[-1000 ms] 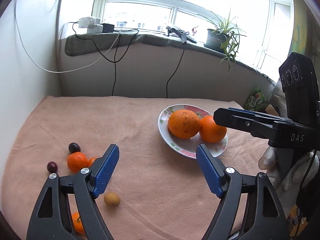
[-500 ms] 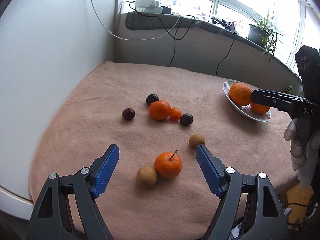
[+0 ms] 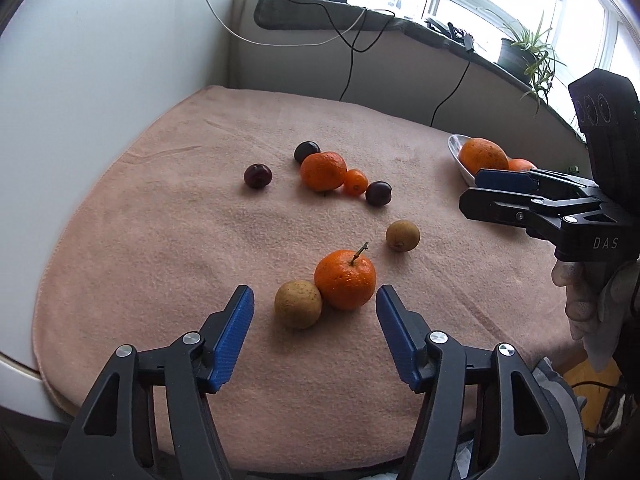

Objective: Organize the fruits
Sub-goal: 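Close the left gripper on a small brown fruit while the right gripper grasps another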

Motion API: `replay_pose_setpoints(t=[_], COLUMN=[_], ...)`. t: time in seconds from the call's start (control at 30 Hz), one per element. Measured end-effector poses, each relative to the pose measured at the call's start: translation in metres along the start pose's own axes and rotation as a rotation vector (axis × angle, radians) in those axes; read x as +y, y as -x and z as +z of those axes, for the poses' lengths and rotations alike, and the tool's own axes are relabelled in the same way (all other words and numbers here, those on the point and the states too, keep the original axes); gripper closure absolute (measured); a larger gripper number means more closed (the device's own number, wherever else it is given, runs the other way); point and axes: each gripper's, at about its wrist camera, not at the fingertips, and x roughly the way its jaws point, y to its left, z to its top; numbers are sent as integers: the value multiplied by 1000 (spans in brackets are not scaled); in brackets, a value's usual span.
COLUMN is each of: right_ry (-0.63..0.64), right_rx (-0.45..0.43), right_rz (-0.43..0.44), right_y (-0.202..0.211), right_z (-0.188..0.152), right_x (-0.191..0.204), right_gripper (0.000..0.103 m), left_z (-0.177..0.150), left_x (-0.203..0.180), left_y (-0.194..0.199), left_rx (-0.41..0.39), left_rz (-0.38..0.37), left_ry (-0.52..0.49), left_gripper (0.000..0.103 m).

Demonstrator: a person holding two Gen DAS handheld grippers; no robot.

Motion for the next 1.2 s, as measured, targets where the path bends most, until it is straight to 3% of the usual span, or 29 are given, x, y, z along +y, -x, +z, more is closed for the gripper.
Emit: replay_pose_setpoints(t=[0.1,0.37,0.63,0.7,0.83,0.97,1.2], right_ry=[10,8,12,8,14,24,52], right_rx=[31,96,123,133,143,143,121], right_rz=[14,45,64,72,73,81,62], right_y=[-9,-34,-51,-54,-58,-59,-53], right_z=[-1,-1,2,1,-2,-1,-3], right_x=[3,4,3,5,5,8,15], right_gripper=[39,49,54,60,61,76,77], left_z=[-2,-4,0,0,-2,-1,3], left_x=[6,21,28,29,26,25,20], left_y=[0,-9,-16,-16,-16,-15,-9], left_rx=[4,24,32,33,38,35,7], left_rz=[-7,-29,-98,-113,-123,-120,-98], left_ry=[10,31,61,63,41,45,31], left_gripper=[48,60,60,67,78,78,78])
